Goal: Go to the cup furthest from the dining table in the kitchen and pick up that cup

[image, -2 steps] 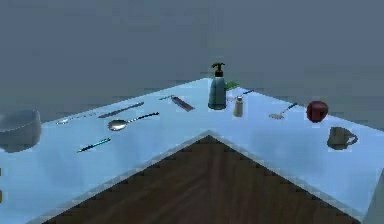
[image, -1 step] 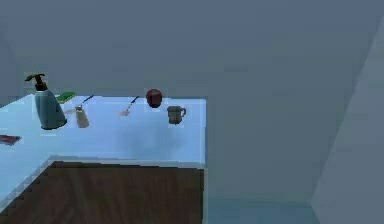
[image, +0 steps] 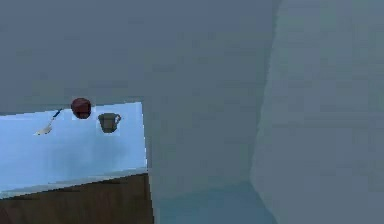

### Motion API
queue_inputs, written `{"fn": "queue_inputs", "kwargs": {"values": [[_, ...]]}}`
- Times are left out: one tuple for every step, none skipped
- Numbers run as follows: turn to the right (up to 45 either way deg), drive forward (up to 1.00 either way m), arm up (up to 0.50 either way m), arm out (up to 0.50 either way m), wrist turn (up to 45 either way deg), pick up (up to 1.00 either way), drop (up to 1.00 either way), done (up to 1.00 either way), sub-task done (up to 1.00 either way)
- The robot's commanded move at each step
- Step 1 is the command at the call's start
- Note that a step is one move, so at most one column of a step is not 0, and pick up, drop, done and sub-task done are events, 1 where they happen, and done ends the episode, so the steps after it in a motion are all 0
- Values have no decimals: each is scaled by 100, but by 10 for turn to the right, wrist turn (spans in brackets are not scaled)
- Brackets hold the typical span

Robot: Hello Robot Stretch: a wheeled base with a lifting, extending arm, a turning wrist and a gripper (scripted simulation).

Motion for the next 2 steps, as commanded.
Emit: {"fn": "queue_inputs", "kwargs": {"values": [[0,40,0,0,0,0,0,0,0],[-450,0,0,0,0,0,0,0,0]]}}
